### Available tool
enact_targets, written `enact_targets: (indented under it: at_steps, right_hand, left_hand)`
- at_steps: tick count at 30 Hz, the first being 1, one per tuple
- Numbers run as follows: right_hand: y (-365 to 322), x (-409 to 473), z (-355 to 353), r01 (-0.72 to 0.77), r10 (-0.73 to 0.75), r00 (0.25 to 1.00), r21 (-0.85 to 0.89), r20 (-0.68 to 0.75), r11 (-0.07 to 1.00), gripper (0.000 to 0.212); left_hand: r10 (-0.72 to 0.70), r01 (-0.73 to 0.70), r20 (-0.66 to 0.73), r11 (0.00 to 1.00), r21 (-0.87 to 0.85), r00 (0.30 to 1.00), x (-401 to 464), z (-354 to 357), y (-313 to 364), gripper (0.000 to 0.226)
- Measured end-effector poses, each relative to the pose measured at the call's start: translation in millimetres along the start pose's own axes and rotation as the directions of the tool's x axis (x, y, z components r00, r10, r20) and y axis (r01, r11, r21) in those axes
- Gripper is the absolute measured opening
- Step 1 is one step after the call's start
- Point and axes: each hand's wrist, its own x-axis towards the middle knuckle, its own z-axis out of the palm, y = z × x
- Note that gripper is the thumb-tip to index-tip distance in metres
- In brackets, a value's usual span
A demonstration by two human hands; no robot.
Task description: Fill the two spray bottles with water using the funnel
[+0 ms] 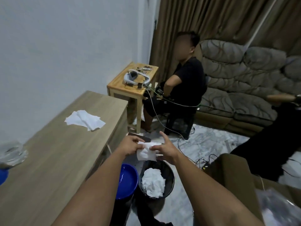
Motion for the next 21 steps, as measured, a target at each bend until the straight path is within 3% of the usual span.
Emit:
enact_targets:
  at_steps: [4, 6, 9, 15, 21]
  right_hand:
    - [20.9, 4.1, -37.8, -0.087, 0.085, 0.995, -0.043, -0.043, 0.995, 0.018]
    - [32.5, 14.4, -52.4, -0.139, 0.129, 0.986, -0.097, -0.106, 0.986, 0.003]
    - [52.3, 35.8, -70.4, -0.214, 0.195, 0.971, -0.134, -0.138, 0.968, 0.015]
    - [99.3, 90.2, -96.1, -0.3, 0.265, 0.948, -0.217, -0.177, 0.929, 0.008]
    - [145.1, 154.2, -109.0, -0.368, 0.304, 0.917, -0.253, -0.259, 0.895, 0.017]
  left_hand:
    - [-0.01, 0.007, 0.065, 0.999, 0.046, 0.998, 27.4, 36.8, 1.3, 0.015]
    - [-0.037, 0.031, 0.085, 0.997, 0.071, 0.996, 42.4, 54.7, -4.2, 0.01]
    - [-0.076, 0.066, 0.123, 0.994, 0.082, 0.99, 64.3, 79.4, -15.8, 0.01]
    - [-0.218, 0.198, 0.197, 0.973, 0.119, 0.956, 110.3, 125.0, -56.3, 0.005]
    - [-0.326, 0.318, 0.24, 0.945, 0.071, 0.914, 146.7, 161.6, -82.1, 0.045]
